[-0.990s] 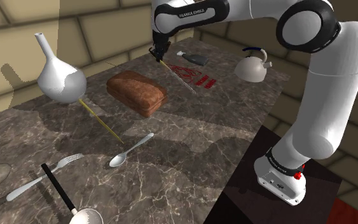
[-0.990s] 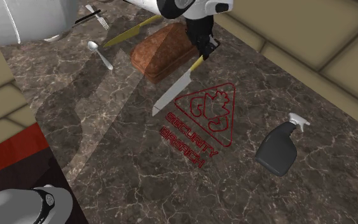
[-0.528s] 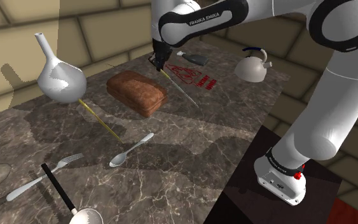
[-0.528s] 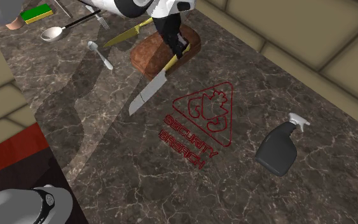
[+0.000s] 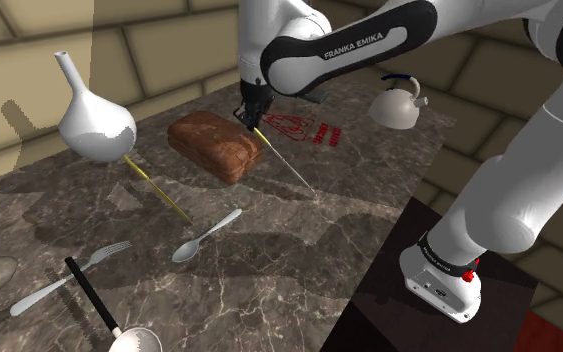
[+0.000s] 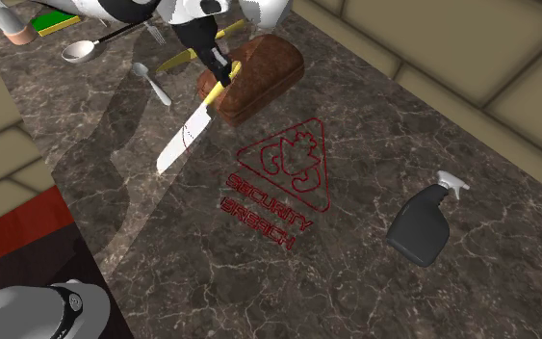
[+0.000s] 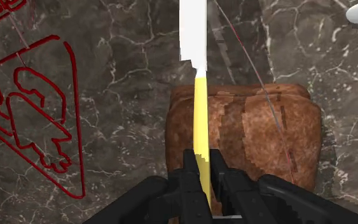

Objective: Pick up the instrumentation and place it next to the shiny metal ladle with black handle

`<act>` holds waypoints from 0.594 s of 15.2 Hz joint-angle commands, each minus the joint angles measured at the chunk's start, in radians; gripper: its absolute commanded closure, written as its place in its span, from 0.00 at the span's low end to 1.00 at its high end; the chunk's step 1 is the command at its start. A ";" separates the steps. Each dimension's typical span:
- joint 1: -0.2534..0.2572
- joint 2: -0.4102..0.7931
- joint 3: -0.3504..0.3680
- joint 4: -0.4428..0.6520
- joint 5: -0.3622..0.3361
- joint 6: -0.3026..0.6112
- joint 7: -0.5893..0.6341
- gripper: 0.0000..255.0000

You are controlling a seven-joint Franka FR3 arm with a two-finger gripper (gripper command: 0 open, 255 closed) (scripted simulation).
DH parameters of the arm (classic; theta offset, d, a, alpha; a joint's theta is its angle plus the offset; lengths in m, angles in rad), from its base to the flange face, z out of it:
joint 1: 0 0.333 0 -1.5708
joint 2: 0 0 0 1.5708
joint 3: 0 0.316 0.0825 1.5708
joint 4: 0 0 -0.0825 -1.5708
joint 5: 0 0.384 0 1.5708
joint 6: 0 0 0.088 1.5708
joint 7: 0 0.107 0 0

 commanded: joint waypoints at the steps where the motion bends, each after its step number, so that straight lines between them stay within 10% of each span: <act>1: 0.020 -0.046 0.019 -0.056 0.005 0.006 0.040 1.00; 9: 0.103 -0.175 0.109 -0.188 0.036 -0.012 0.195 1.00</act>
